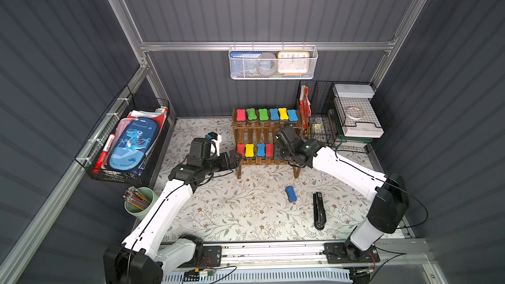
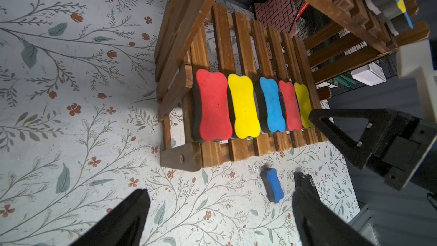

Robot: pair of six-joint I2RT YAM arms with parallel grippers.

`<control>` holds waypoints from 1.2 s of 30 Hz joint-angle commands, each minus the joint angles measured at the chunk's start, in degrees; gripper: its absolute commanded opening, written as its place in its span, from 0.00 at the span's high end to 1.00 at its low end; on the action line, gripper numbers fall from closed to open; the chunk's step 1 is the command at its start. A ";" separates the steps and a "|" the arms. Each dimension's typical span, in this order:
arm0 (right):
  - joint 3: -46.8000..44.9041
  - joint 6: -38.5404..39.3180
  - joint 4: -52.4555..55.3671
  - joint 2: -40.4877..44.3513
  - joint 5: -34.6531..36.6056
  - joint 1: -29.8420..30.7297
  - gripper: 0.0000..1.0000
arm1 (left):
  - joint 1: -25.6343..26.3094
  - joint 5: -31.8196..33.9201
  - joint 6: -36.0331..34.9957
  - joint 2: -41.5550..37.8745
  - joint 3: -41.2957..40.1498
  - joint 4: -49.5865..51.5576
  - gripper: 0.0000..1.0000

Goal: Remove the whiteboard erasers from the shelf
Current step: Pick up the whiteboard eraser from the shelf.

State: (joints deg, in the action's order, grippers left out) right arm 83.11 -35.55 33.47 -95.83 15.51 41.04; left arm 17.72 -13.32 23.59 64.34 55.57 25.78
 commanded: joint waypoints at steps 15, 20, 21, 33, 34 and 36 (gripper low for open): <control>0.56 -0.77 -2.31 -1.79 0.41 -1.46 0.46 | 0.38 -0.99 -1.26 -0.64 1.43 1.29 0.01; 0.72 -0.56 -3.12 -2.63 -0.15 -1.45 0.45 | 0.38 -1.04 -1.23 -0.60 1.55 1.28 0.01; 0.74 -0.52 -3.14 -2.89 -0.29 -1.54 0.45 | 0.38 -1.05 -1.27 -0.59 1.56 1.27 0.01; -2.47 -2.88 -3.52 -1.81 0.23 -2.88 0.49 | 0.39 -0.94 -1.36 -0.93 1.51 1.82 0.01; -2.35 -3.07 -3.09 -1.81 0.51 -3.11 0.49 | 0.38 -0.92 -1.36 -0.89 1.55 1.90 0.01; -2.33 -3.13 -2.67 -1.95 0.41 -3.41 0.49 | 0.39 -0.96 -1.36 -1.05 1.55 1.99 0.01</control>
State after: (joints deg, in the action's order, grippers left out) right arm 81.78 -37.87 29.52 -98.50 15.25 38.41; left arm 17.72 -13.52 23.44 64.34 55.77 25.91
